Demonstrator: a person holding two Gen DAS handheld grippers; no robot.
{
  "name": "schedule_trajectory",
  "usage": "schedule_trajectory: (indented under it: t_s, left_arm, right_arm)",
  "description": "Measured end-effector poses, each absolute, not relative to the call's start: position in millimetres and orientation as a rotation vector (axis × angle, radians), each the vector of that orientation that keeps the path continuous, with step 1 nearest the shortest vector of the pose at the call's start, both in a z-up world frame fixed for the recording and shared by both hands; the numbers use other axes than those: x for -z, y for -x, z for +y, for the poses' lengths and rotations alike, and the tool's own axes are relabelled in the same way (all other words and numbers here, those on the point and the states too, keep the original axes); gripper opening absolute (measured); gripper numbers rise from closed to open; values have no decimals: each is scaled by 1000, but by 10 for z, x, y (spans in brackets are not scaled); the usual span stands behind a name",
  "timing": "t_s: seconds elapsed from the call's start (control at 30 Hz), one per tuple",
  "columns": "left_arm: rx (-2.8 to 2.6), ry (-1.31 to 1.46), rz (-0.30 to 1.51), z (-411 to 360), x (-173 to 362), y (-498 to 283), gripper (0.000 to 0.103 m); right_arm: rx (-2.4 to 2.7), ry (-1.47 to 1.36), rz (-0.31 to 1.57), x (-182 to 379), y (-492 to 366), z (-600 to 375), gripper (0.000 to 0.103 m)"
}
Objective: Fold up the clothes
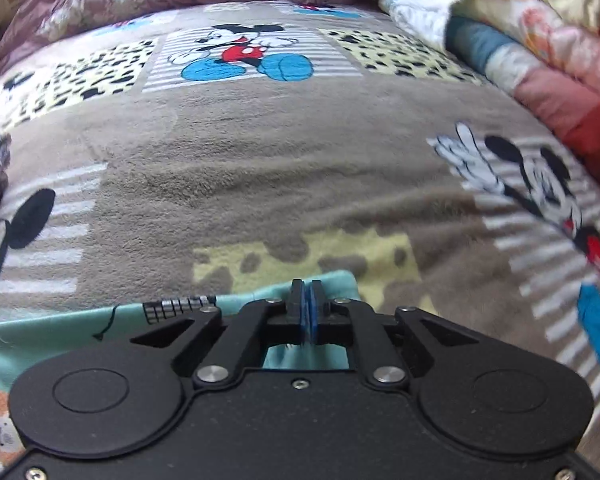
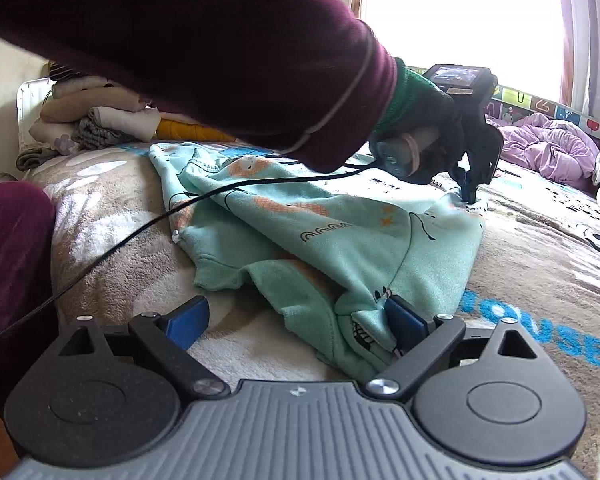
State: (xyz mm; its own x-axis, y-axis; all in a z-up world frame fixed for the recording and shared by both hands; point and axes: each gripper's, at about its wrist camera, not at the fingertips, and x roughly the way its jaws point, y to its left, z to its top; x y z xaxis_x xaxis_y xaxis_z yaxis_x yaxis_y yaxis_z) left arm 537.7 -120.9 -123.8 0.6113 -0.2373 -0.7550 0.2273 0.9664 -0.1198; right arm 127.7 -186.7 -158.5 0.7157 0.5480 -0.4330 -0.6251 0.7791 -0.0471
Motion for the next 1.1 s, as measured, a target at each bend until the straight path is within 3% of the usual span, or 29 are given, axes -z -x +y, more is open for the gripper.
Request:
schedule_trajectory:
  t_s: [0.17,0.33,0.47,0.57,0.97,1.1]
  left_arm:
    - [260,201,861,-973,1133,-5474,5]
    - [282,183,790,-750,789,-5138,9]
    - [270,200,764,-401,584,-4706,27]
    - [250,213,748,-80,466,-4312,48]
    - [114,372,721,1115,500,-2636,63]
    - [43,484,716,1417,665,-2303,63]
  right_arm:
    - [-655,201,411,1599,-1280,-1857,96]
    - [-653,206,407,1602,-1286,-1848,97]
    - [-644,202,410,1600,-1290,-1833,97]
    - [-633,185,412,1596,-1288,-1828,98]
    - [-577,100,425,1563,-1267,-1849,97]
    - [-562,78,431,1552,-1260,-1861,97]
